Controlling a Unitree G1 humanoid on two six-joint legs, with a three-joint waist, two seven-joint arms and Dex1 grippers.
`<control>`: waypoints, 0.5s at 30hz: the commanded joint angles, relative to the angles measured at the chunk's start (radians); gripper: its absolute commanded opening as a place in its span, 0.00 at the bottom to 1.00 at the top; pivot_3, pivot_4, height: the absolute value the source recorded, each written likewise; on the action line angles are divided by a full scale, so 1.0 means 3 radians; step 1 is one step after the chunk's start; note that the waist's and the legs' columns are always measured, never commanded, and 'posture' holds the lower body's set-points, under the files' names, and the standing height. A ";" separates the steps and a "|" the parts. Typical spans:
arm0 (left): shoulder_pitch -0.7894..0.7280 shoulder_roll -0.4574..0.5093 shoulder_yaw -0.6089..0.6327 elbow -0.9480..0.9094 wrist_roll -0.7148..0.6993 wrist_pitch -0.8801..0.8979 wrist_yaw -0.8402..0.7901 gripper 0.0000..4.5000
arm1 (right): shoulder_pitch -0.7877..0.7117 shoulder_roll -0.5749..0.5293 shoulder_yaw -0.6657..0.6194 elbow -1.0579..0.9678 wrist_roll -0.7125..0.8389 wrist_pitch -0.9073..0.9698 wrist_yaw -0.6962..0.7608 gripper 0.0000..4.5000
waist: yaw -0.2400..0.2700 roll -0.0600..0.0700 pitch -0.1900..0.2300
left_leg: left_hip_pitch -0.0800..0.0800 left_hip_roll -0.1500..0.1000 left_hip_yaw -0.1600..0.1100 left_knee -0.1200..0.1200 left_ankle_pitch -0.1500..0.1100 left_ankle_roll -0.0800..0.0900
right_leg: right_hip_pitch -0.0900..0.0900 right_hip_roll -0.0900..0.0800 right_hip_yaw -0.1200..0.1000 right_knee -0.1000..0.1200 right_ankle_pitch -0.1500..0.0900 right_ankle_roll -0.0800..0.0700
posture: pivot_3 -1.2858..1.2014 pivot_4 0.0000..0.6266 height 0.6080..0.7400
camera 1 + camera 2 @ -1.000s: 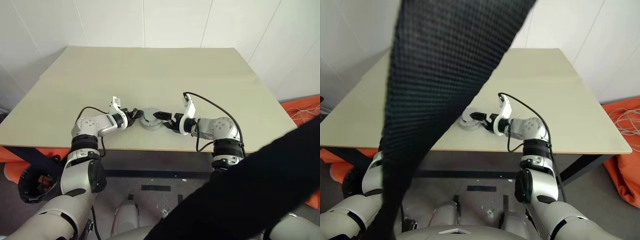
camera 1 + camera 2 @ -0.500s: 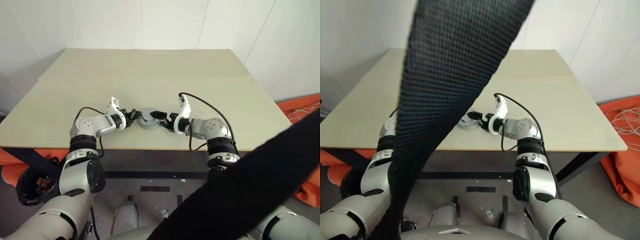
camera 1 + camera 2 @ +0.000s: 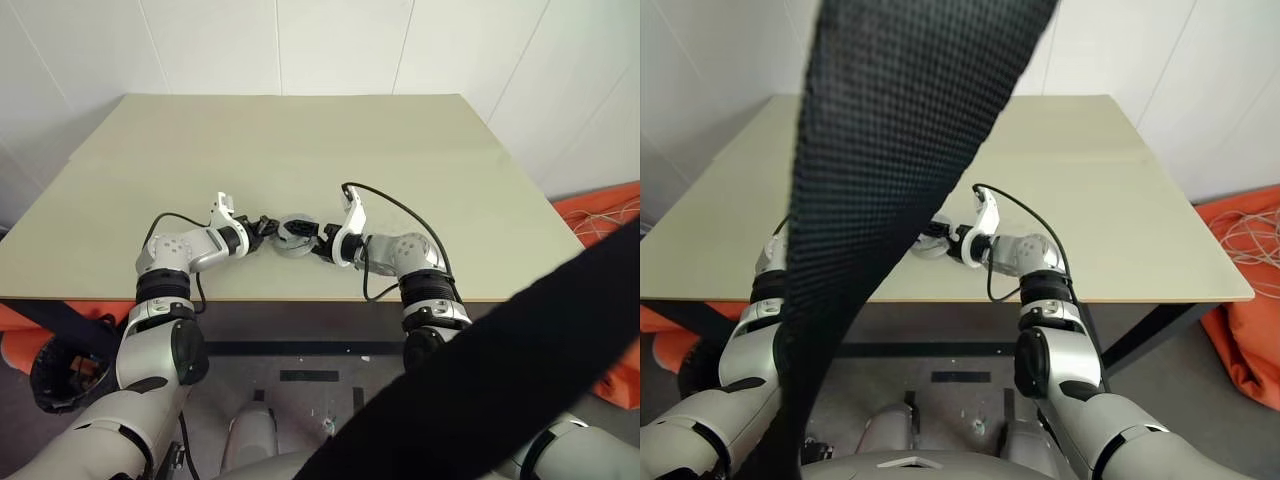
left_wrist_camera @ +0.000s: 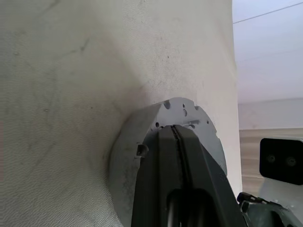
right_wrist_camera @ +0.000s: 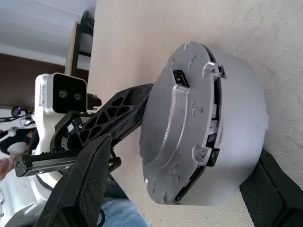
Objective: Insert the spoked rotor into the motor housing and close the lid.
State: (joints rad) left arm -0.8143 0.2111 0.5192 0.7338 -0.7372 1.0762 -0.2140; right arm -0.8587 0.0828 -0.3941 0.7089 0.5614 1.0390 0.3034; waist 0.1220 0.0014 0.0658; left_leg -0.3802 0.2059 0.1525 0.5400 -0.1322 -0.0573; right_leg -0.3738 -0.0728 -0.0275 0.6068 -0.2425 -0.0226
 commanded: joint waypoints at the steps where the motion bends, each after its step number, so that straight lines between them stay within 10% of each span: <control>1: -0.0017 0.0015 -0.0014 -0.0023 0.0026 0.0005 0.0006 0.00 | -0.0162 0.0074 -0.0040 -0.0022 0.0175 0.0025 0.0053 0.99 | 0.0004 0.0000 0.0000 | 0.0000 0.0000 0.0000 0.0000 0.0000 0.0000 | 0.0000 0.0000 0.0000 0.0000 0.0000 0.0000 | 0.52 0.00 1.00; 15: -0.0014 0.0017 -0.0019 -0.0052 0.0029 0.0017 -0.0003 0.00 | -0.0268 0.0093 -0.0172 0.0159 0.0100 -0.0492 -0.0210 0.99 | 0.0016 0.0000 0.0000 | -0.0011 0.0000 0.0001 0.0002 0.0000 -0.0001 | -0.0006 -0.0002 -0.0004 0.0000 0.0001 0.0001 | 0.52 0.00 1.00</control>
State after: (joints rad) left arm -0.8142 0.2136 0.5197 0.7333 -0.7323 1.0738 -0.2132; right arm -0.8929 0.1062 -0.4313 0.7639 0.5729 0.9264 0.2475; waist 0.1267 0.0014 0.0659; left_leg -0.3835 0.2059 0.1527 0.5406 -0.1321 -0.0575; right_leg -0.3756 -0.0733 -0.0288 0.6070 -0.2423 -0.0223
